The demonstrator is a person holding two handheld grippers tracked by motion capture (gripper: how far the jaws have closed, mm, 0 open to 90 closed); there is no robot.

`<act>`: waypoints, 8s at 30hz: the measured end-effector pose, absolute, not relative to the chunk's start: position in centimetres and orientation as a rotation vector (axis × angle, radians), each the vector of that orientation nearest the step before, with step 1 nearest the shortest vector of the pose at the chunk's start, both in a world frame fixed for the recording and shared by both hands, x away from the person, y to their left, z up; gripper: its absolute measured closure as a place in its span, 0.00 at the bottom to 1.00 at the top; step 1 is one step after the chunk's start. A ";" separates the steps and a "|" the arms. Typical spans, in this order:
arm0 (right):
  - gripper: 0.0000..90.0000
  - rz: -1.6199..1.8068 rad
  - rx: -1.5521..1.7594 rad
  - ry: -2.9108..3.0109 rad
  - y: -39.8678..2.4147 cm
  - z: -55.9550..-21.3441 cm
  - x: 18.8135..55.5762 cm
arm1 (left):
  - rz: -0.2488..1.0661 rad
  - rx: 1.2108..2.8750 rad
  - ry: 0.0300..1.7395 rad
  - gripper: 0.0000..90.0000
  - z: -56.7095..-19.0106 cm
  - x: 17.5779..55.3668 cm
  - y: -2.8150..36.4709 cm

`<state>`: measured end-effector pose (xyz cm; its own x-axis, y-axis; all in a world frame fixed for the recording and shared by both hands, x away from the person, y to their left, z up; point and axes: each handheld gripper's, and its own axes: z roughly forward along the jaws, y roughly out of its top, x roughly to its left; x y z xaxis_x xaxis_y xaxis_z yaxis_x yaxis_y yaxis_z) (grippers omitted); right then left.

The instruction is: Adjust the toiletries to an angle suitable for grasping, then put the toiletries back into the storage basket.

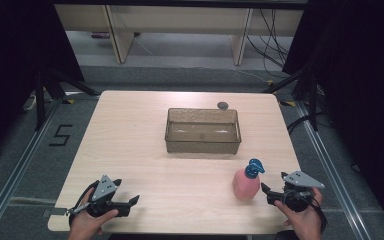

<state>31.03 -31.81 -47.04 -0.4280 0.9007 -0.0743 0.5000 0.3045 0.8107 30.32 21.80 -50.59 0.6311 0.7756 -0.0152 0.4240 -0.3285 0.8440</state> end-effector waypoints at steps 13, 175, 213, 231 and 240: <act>0.24 1.003 1.209 2.043 -31.3 -46.4 30.7 | 0.505 1.976 0.951 0.17 -50.5 30.3 21.8; 0.60 1.403 0.940 1.967 -23.0 -35.1 43.0 | 0.485 1.953 0.943 0.17 -50.4 30.3 21.6; 0.60 1.363 1.035 1.971 -21.7 -38.2 50.0 | 0.477 1.948 0.943 0.17 -50.4 30.3 21.6; 0.60 1.346 1.061 2.000 -21.6 -40.4 50.3 | 0.475 1.944 0.942 0.17 -50.4 30.3 21.5; 0.60 1.321 1.061 2.012 -21.6 -41.4 50.3 | 0.474 1.935 0.945 0.17 -50.4 30.3 21.5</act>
